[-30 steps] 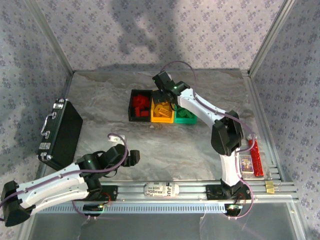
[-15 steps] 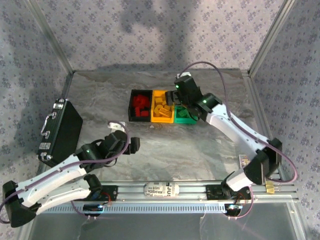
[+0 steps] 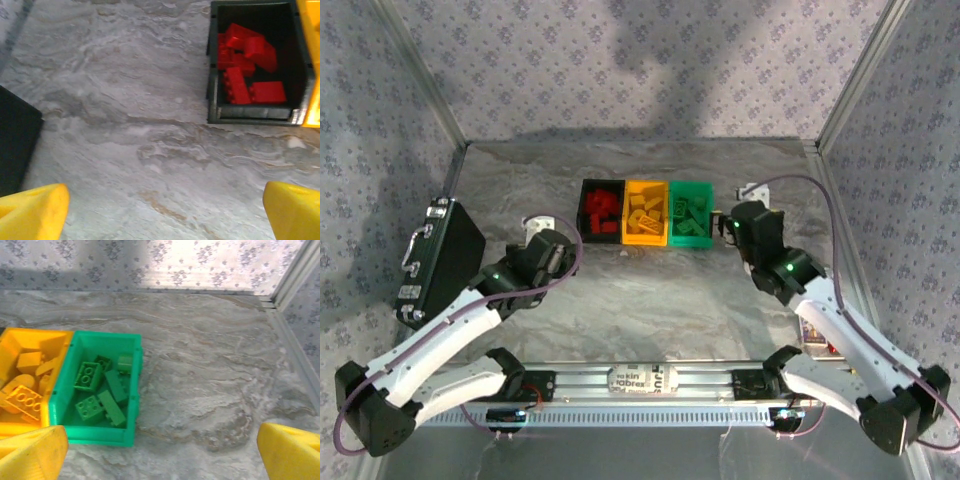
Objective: Sort the legos into containers by color
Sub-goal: Reset both arms
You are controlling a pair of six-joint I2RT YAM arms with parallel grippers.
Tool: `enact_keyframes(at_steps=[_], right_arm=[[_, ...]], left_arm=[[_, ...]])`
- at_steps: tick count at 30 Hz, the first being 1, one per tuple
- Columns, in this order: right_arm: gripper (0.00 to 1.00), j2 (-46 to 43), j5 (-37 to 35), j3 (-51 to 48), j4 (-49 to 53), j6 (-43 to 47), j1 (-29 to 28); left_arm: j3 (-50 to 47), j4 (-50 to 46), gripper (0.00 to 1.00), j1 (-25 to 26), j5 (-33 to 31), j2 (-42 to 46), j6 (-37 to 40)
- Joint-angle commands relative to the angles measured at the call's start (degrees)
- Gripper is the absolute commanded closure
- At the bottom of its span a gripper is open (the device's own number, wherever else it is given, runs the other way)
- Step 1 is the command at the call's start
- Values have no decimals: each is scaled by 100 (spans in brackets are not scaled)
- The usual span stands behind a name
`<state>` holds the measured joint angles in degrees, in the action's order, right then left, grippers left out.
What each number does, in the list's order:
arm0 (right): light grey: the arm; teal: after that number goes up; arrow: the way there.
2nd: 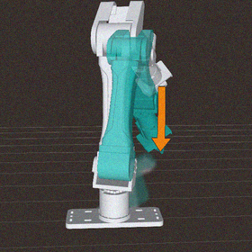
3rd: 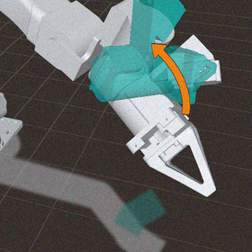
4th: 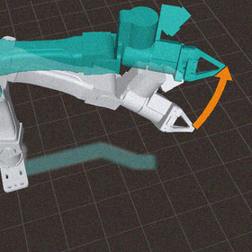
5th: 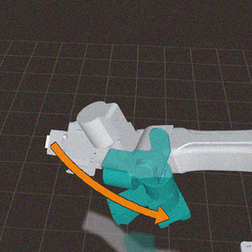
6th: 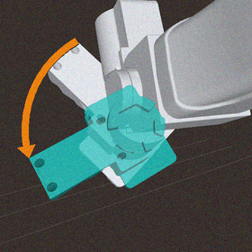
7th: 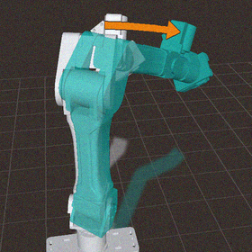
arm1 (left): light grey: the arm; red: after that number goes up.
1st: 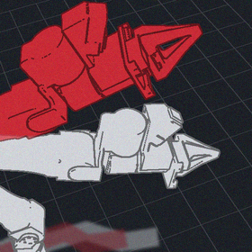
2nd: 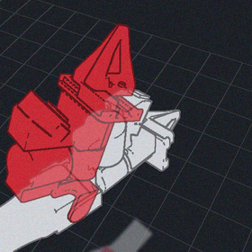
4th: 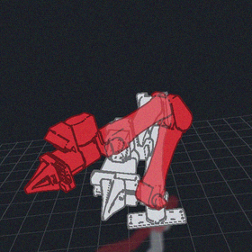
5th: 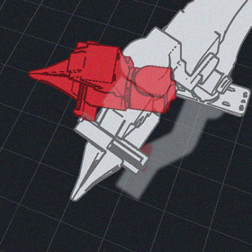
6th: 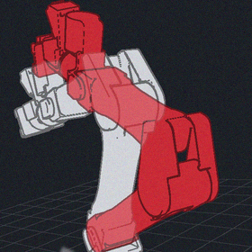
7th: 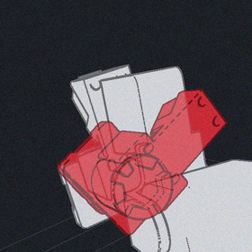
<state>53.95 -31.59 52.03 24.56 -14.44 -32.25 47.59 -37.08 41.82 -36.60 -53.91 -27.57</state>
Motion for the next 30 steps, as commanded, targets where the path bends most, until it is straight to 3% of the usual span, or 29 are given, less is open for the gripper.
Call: enact_keyframes(at_steps=[1, 16, 30], right_arm=[[1, -513, -292, -364, -253, 236, 119], [1, -1969, -925, -1927, -318, 331, 307], [1, -2538, -1498, -2844, -4, -55, 351]], left_arm=[[104, 124, 0, -90, -567, 34, 531], [-1158, 1370, 0, -141, -1594, 908, 1535], [-1891, 1869, 0, -214, -1961, 726, 1649]])
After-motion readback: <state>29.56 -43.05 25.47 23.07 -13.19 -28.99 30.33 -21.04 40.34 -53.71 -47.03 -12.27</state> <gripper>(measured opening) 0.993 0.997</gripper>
